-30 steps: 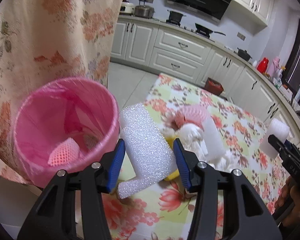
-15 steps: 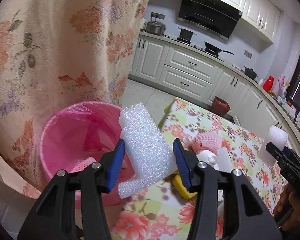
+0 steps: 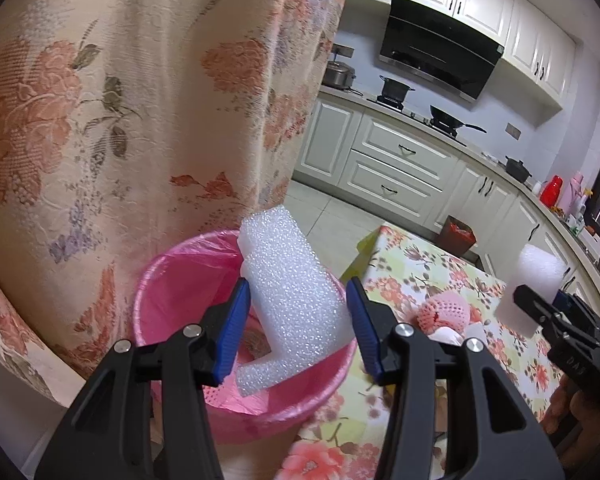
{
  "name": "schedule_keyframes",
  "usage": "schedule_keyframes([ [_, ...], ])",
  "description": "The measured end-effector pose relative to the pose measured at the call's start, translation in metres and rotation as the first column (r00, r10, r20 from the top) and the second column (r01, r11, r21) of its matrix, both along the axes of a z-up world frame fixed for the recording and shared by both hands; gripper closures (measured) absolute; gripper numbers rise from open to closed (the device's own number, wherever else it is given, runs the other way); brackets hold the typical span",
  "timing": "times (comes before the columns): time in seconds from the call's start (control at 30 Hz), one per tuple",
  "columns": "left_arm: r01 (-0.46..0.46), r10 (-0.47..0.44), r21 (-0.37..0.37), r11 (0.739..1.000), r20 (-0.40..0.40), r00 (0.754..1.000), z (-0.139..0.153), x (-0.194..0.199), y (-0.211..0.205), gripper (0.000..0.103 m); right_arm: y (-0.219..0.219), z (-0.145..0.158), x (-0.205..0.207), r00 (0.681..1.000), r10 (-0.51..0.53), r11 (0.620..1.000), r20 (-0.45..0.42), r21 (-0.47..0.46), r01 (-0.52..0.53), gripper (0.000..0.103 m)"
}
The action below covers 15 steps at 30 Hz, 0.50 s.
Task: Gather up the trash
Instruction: 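Carry both foam pieces over the pink bin and open both tools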
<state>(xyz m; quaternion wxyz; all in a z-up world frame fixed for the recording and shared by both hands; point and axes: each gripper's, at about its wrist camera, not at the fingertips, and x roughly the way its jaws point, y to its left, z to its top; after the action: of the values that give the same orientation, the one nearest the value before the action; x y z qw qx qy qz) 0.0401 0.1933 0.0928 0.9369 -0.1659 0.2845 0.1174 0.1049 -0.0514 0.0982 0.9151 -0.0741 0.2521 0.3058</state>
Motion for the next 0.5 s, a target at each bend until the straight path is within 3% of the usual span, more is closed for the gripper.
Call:
schedule_keyframes([
  [0.5, -0.030, 0.030, -0.002, 1.000, 0.004, 1.000, 0.000, -0.002, 0.032, 0.055, 0.095, -0.013, -0.002, 0.988, 0.147, 0.989, -0.044, -0.010, -0.147, 0.040],
])
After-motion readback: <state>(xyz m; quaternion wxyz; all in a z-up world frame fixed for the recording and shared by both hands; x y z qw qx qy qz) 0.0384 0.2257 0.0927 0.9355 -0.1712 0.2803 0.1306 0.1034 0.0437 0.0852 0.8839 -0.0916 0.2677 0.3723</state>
